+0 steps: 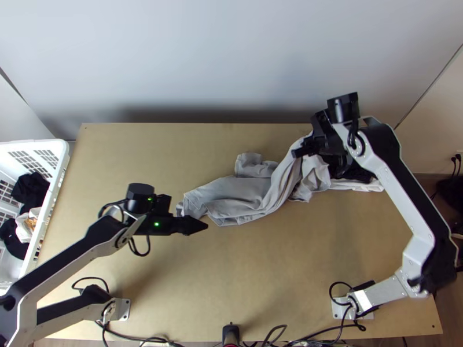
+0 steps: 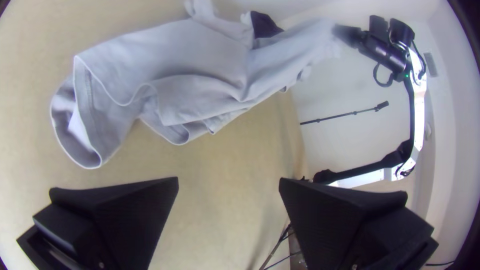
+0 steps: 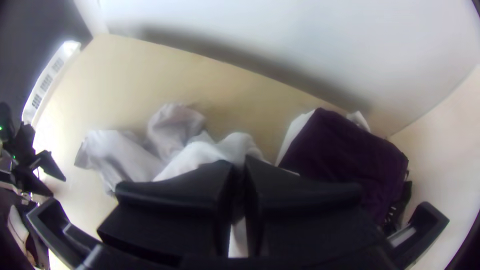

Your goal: Fold the t-shirt

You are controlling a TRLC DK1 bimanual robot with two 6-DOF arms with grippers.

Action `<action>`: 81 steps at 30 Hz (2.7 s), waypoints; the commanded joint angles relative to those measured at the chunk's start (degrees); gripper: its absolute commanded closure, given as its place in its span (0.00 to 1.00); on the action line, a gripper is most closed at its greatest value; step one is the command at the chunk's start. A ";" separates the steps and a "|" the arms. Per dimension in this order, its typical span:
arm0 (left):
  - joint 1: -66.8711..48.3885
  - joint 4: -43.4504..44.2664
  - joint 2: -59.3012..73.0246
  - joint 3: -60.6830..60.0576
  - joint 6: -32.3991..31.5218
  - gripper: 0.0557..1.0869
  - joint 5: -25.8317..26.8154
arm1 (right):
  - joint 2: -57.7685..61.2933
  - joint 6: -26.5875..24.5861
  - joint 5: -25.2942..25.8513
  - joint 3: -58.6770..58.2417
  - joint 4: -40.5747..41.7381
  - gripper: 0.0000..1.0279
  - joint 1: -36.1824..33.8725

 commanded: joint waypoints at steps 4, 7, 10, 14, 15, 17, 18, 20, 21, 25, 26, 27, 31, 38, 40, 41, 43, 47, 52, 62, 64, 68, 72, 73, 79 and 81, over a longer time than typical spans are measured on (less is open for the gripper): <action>-4.18 15.89 13.91 2.79 -10.11 0.05 -2.53 | 5.32 3.42 1.72 2.97 0.08 0.97 -3.58; -6.38 19.50 20.33 6.40 -11.69 0.05 -4.38 | 5.32 3.33 1.90 2.53 0.08 0.97 -3.58; -8.14 22.31 26.92 10.18 -12.83 0.05 -5.08 | 5.32 3.06 2.07 2.26 0.08 0.97 -3.93; -11.04 24.42 32.28 13.69 -14.68 0.05 -5.17 | 5.84 2.80 2.51 2.70 0.08 0.97 -4.54; -11.91 24.51 32.90 14.31 -14.85 0.05 -5.08 | 6.02 2.80 2.51 2.79 0.08 0.97 -4.63; -13.15 24.42 33.42 14.84 -15.12 0.05 -5.08 | 6.28 2.89 2.60 2.70 0.08 0.97 -4.81; -13.58 24.42 33.42 14.92 -15.29 0.05 -5.08 | 6.37 2.98 2.60 2.70 0.08 0.97 -4.81; -14.29 24.24 33.34 14.84 -16.17 0.05 -4.82 | 6.55 2.98 2.78 2.53 0.08 0.97 -4.81; -14.64 24.24 33.16 14.57 -16.43 0.05 -4.64 | 6.64 2.98 2.78 2.53 0.08 0.97 -4.81; -15.61 24.33 33.51 14.22 -16.43 0.05 -4.46 | 6.99 2.98 2.95 2.61 0.08 0.97 -4.81; -15.69 24.33 33.69 14.22 -16.43 0.05 -4.46 | 6.99 2.98 3.04 2.61 0.08 0.97 -4.81; -15.87 24.33 33.77 14.22 -16.43 0.05 -4.46 | 6.99 2.98 3.04 2.61 0.08 0.97 -4.81; -15.96 24.33 34.48 14.22 -16.43 0.05 -4.46 | 6.99 2.89 3.22 2.44 0.00 0.97 -4.81; -15.52 25.91 36.41 14.40 -15.99 0.05 -4.55 | 6.64 2.98 3.30 2.00 -0.18 0.97 -4.81; -15.25 26.00 37.03 14.92 -15.91 0.05 -4.73 | 6.55 2.89 3.22 1.91 -0.18 0.97 -4.81; -15.17 26.00 37.38 15.19 -15.91 0.05 -4.73 | 6.46 2.89 3.30 1.91 -0.27 0.97 -4.81; -14.73 26.09 37.73 15.63 -15.91 0.05 -4.82 | 6.37 2.80 3.30 1.82 -0.27 0.97 -4.81; -13.76 26.00 37.82 15.71 -15.47 0.05 -4.82 | 6.20 2.80 3.22 1.65 -0.36 0.97 -4.72; -11.91 26.00 37.82 15.89 -15.12 0.05 -4.99 | 5.93 2.89 3.22 0.77 -0.36 0.97 -4.19; -11.39 25.74 38.43 17.38 -15.64 0.14 -4.64 | 5.84 2.80 3.30 0.33 -0.27 0.97 -3.75; -11.56 25.65 38.78 17.38 -15.38 0.14 -4.46 | 5.84 2.80 3.30 0.24 -0.27 0.97 -3.75; -11.56 25.21 39.05 17.38 -15.47 0.14 -3.85 | 5.84 2.80 3.30 0.07 -0.27 0.97 -3.84; -11.56 25.83 38.96 17.38 -17.14 0.77 -4.38 | 5.84 2.80 3.30 -0.02 -0.27 0.97 -3.75; -11.56 25.91 38.96 17.30 -17.75 0.97 -6.13 | 5.84 2.80 3.30 -0.02 -0.27 0.97 -3.75; -11.74 26.62 38.43 16.86 -17.23 0.97 -6.22 | 5.76 2.89 3.30 -0.11 -0.27 0.97 -3.75; -11.56 26.53 37.64 16.68 -17.23 0.97 -6.13 | 5.76 2.89 3.30 -0.29 -0.27 0.97 -3.75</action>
